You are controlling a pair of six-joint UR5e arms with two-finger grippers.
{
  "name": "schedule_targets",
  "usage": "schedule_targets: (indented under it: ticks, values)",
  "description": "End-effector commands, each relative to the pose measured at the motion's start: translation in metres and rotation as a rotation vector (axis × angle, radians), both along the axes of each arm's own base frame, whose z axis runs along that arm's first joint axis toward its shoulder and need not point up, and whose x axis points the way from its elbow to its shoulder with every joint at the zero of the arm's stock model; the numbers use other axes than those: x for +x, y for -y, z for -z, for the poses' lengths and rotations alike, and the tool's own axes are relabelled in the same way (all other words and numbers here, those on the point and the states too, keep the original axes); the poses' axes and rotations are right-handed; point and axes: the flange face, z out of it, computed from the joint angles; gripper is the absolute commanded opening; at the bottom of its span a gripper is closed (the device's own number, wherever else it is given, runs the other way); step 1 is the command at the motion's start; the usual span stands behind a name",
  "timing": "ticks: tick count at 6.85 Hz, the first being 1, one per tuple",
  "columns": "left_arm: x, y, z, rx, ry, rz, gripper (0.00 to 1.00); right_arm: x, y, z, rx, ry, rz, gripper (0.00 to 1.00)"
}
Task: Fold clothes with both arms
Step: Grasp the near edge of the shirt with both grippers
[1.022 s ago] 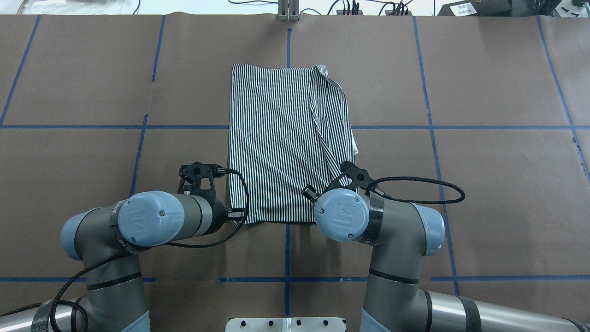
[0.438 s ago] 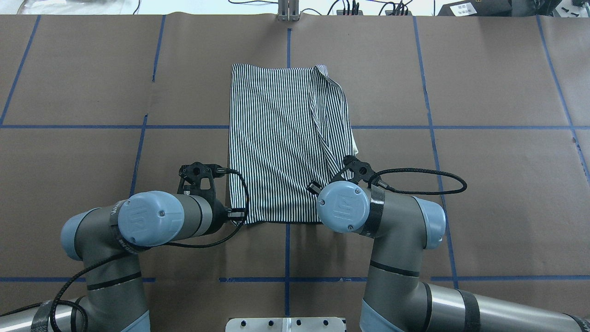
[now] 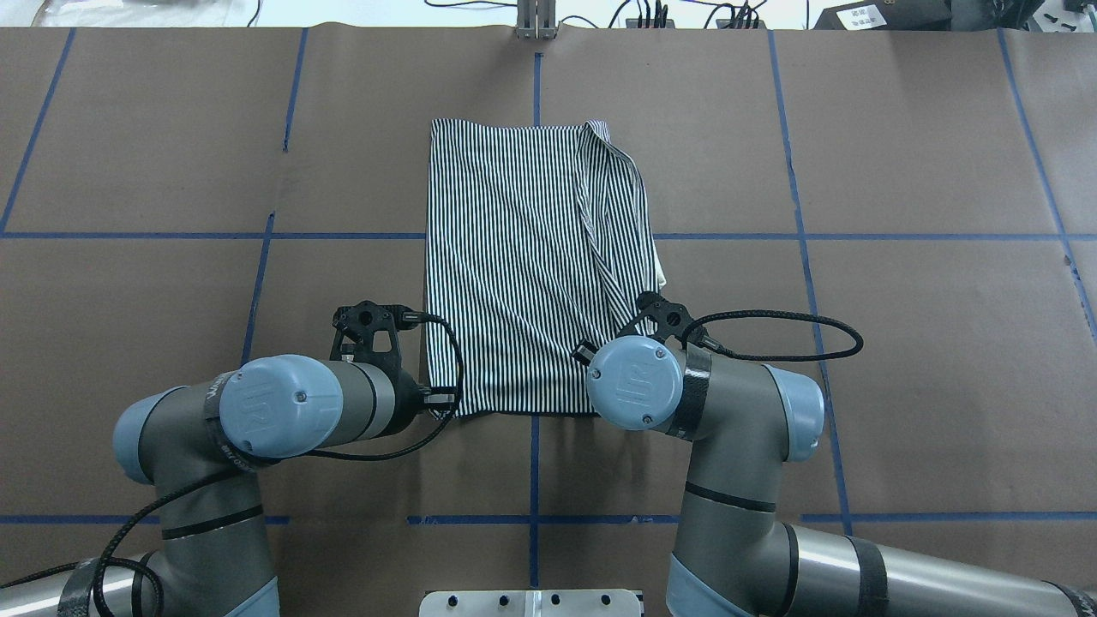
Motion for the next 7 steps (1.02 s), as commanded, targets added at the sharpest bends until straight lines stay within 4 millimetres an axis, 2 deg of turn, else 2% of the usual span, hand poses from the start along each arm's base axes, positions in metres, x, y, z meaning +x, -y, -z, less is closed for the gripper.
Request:
schedule_targets:
  ticks: [1, 6, 7]
  values:
    - [0.0, 0.0001, 0.0, 0.001, 0.0, 0.001, 0.0, -0.0025, -0.0004, 0.0099, 0.001, -0.011, 0.024, 0.69]
    - [-0.0004, -0.0002, 0.0009, 0.001, -0.003, 0.0, 0.0, -0.0073, 0.0005, 0.0028, 0.003, -0.031, 0.032, 0.68]
    - [-0.0008, -0.0003, 0.0014, 0.001, -0.003, 0.0, 0.0, -0.0075, 0.0005, 0.0038, 0.004, -0.03, 0.032, 0.54]
